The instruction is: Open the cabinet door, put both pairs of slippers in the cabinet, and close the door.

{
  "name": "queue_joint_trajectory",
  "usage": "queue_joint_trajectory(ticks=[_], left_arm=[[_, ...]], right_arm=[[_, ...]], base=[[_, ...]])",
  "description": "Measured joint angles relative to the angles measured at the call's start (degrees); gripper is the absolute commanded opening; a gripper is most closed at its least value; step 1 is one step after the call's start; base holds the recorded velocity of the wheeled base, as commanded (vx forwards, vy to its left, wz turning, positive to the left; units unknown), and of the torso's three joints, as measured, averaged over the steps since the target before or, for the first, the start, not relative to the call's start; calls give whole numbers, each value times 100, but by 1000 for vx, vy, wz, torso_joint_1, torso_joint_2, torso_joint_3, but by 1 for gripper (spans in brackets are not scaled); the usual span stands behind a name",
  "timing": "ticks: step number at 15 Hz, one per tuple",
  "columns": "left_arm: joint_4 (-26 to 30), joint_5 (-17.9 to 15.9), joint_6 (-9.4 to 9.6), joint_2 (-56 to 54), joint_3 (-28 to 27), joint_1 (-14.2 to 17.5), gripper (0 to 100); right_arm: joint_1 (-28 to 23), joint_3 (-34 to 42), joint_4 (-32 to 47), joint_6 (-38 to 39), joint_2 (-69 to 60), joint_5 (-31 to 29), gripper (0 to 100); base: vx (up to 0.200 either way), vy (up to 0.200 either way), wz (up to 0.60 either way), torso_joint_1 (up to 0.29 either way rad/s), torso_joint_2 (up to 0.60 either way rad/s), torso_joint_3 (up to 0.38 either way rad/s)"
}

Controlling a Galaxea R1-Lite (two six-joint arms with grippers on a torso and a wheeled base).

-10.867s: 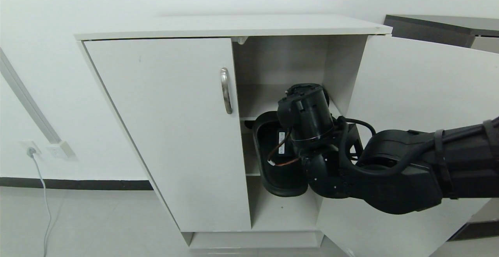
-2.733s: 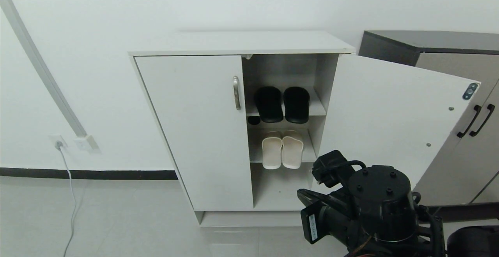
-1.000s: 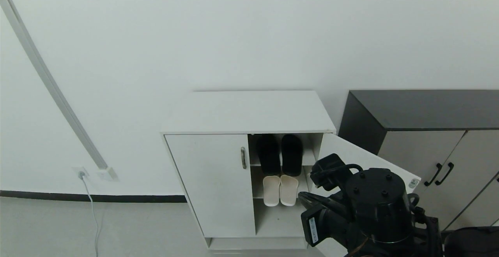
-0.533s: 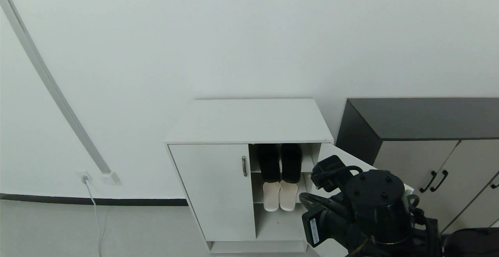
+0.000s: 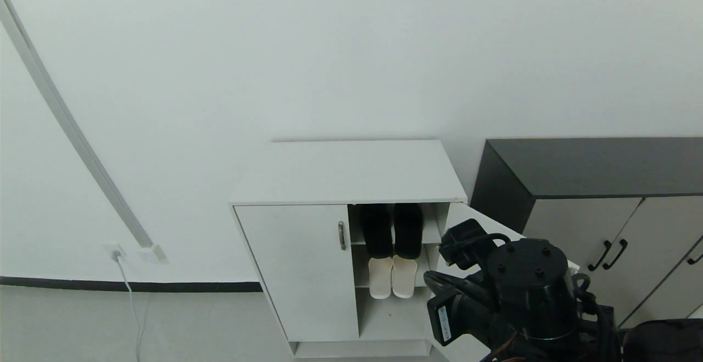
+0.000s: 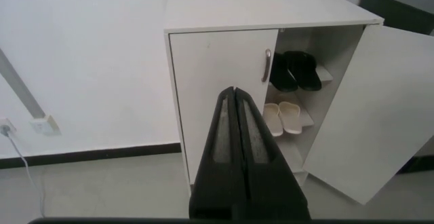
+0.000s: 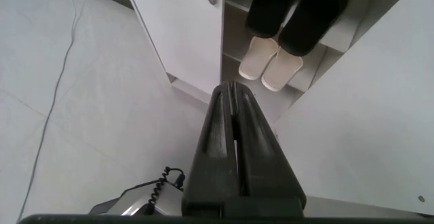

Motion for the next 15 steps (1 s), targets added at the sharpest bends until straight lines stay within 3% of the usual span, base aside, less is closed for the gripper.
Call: queue_joint_trajectory(ticks=[3, 13, 15], left_arm=[[2, -2, 0, 0, 5, 0, 0], [5, 2, 2, 0, 2, -4, 0], [2, 2, 5, 0, 2, -2, 0]], right_arm=[[-15, 0, 7, 0, 13, -10, 0], [-157, 55, -492, -113, 306, -27, 0], [-200, 66, -494, -121, 328, -29, 0]], base=[[0, 0, -600, 10, -1, 1], [0, 0, 0, 0, 0, 0], [-200, 0, 0, -2, 0, 5]])
